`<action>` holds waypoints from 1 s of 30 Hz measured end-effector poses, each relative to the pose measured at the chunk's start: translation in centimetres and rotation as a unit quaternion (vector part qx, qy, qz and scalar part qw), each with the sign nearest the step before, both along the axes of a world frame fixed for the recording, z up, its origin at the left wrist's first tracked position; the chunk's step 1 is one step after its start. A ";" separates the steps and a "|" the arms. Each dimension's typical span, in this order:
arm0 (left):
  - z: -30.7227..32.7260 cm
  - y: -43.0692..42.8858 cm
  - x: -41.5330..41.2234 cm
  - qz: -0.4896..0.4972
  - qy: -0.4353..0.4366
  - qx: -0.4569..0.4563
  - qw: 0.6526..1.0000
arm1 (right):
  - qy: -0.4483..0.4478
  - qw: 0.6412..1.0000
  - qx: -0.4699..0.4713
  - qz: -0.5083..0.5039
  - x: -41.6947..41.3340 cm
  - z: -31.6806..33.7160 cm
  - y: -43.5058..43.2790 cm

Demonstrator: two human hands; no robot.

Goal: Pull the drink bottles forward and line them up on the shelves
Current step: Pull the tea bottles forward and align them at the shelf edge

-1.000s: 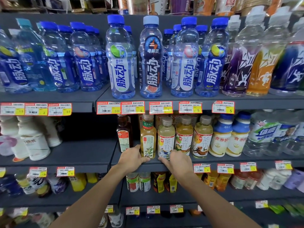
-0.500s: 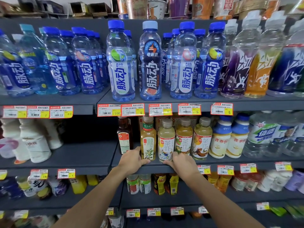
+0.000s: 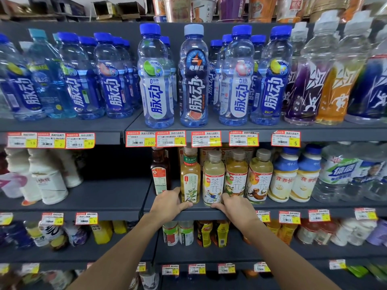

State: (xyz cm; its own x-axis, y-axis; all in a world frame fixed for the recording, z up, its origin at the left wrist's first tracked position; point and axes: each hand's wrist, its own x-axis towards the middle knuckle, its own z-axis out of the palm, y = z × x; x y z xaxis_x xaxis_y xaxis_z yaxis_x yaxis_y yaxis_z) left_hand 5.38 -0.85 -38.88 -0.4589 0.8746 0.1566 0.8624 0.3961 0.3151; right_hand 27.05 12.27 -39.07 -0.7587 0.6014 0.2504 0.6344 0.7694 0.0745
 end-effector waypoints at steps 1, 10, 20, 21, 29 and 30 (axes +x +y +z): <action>0.0 0.0 0.0 0.000 0.000 -0.001 1.000 | -0.001 1.000 -0.007 -0.005 0.0 0.1 0.0; 0.2 -0.1 0.1 0.000 0.001 -0.008 1.000 | -0.006 1.000 -0.007 -0.004 0.0 0.3 -0.2; 0.8 -0.5 1.0 0.000 0.024 -0.005 1.000 | 0.021 1.000 -0.010 -0.001 0.2 0.1 -0.4; 0.9 -0.8 1.1 0.002 0.026 -0.004 1.000 | 0.028 1.000 -0.007 0.002 0.3 0.2 -0.6; 0.4 -4.6 -0.1 0.164 -0.069 0.274 0.945 | 0.083 0.996 0.009 -0.044 -1.3 0.4 -3.2; 0.5 -4.6 -0.3 0.183 -0.088 0.297 0.933 | 0.096 0.993 0.001 -0.068 -1.6 0.4 -3.6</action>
State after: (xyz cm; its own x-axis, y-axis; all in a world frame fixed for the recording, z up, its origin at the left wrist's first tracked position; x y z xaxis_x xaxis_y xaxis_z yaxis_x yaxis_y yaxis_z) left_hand 5.12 -5.48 -38.39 -0.7746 0.4366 0.4576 0.6172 0.3639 0.6976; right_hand 25.40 8.71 -38.71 -0.6085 0.6945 0.3840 0.7352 0.6755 -0.0565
